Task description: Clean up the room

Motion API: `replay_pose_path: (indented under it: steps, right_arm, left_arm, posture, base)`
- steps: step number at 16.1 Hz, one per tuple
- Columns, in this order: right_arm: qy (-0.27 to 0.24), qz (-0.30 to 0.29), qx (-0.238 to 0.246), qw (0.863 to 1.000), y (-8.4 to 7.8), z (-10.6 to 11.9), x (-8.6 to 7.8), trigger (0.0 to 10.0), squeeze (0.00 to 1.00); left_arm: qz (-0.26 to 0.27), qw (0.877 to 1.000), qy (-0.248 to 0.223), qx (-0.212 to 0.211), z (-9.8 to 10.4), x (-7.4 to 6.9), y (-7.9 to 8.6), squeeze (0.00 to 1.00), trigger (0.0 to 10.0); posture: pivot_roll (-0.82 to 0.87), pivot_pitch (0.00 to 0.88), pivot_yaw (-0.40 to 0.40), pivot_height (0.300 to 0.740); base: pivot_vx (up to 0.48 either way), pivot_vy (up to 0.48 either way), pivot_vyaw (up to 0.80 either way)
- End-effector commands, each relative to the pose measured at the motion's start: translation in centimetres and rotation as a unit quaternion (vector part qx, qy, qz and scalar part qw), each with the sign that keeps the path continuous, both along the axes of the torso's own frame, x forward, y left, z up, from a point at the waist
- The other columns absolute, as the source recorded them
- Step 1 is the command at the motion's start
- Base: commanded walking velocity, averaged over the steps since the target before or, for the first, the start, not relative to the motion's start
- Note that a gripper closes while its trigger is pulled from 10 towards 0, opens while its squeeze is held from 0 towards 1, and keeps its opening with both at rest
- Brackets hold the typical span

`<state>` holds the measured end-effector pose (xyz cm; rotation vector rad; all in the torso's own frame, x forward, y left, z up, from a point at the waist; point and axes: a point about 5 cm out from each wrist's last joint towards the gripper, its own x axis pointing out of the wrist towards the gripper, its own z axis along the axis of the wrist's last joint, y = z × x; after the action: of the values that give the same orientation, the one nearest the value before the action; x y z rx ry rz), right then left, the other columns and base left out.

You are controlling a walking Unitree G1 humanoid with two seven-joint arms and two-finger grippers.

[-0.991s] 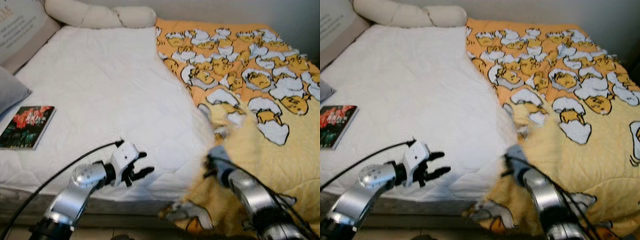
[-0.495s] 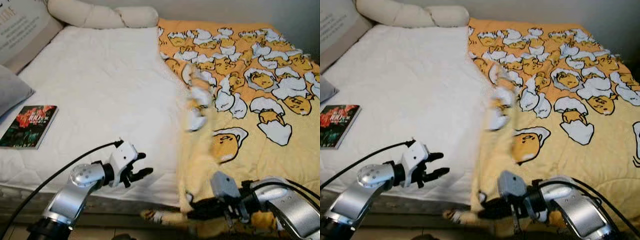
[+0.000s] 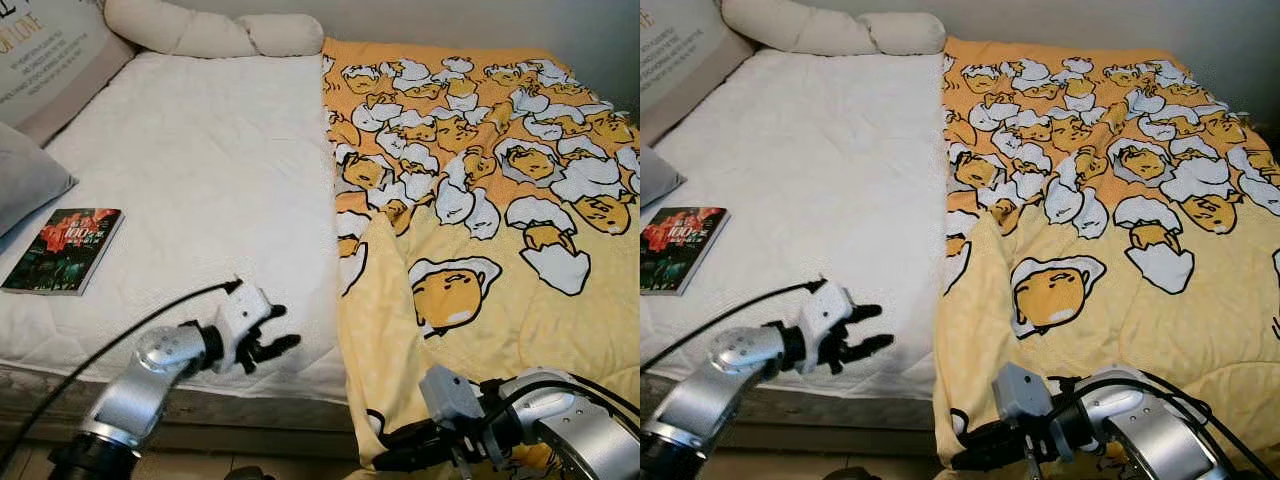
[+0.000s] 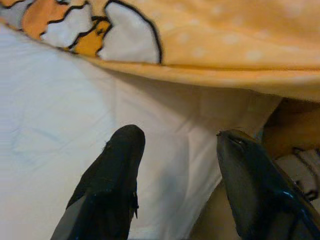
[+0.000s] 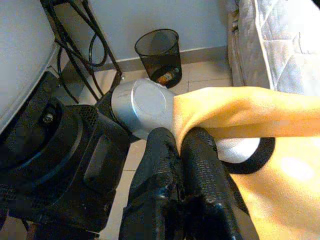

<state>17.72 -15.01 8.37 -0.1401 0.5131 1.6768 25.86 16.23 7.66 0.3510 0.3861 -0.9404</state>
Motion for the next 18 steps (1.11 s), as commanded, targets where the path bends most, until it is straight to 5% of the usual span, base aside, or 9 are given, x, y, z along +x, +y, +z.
replay_pose_path:
  steps: [1,2,3,4,5,6,14,16,18]
  right_arm:
    - [-0.014,0.004,0.012,1.0,0.1,0.7,0.2,5.9,0.0]
    - [-0.014,0.003,0.012,1.0,0.1,0.7,0.2,8.6,0.0]
    - [-0.007,-0.005,0.009,1.0,0.1,0.5,0.2,10.0,0.0]
    - [0.005,-0.011,0.005,1.0,-0.1,0.4,0.2,10.0,0.0]
    - [0.01,-0.014,0.005,1.0,-0.2,0.3,0.2,10.0,0.71]
    - [0.012,-0.014,0.005,1.0,-0.3,0.3,0.0,10.0,1.0]
    - [-0.013,-0.037,-0.024,0.999,-0.6,-0.2,0.8,10.0,1.0]
    - [-0.035,-0.074,-0.044,0.996,-1.4,-0.6,1.7,10.0,0.0]
    - [-0.057,-0.159,-0.076,0.983,-2.4,-1.6,3.2,10.0,0.0]
  left_arm:
    - [0.007,1.0,-0.007,0.006,0.4,0.3,0.7,0.0,10.0]
    - [0.007,1.0,-0.007,0.006,0.4,0.3,0.8,0.0,10.0]
    - [0.007,1.0,-0.006,0.007,0.3,0.3,0.8,0.0,10.0]
    - [0.006,1.0,-0.005,0.007,0.3,0.2,0.8,0.0,10.0]
    - [0.005,1.0,-0.004,0.007,0.3,0.2,0.7,0.0,10.0]
    - [0.004,1.0,-0.003,0.006,0.2,0.2,0.6,0.0,10.0]
    - [0.002,1.0,-0.003,0.006,0.2,0.3,0.4,0.0,10.0]
    - [0.006,1.0,-0.004,0.005,0.1,0.5,0.2,0.0,10.0]
    - [0.024,1.0,-0.003,-0.001,-0.3,0.7,-0.4,0.0,10.0]
  posture:
    - [0.03,0.0,0.026,0.74]
    - [0.03,0.0,0.026,0.74]
    - [0.03,0.0,0.029,0.74]
    - [0.03,0.0,0.03,0.74]
    - [0.03,0.0,0.032,0.74]
    - [0.03,0.0,0.034,0.74]
    - [0.03,0.0,0.031,0.74]
    - [0.03,0.0,0.03,0.74]
    - [0.03,0.0,0.029,0.74]
  base:
    - [0.0,0.0,0.0]
    - [0.0,0.0,0.0]
    - [0.0,0.0,0.0]
    - [0.0,0.0,0.0]
    - [0.0,0.0,0.0]
    - [0.0,0.0,0.0]
    - [0.0,0.0,0.0]
    - [0.0,0.0,0.0]
    - [0.0,0.0,0.0]
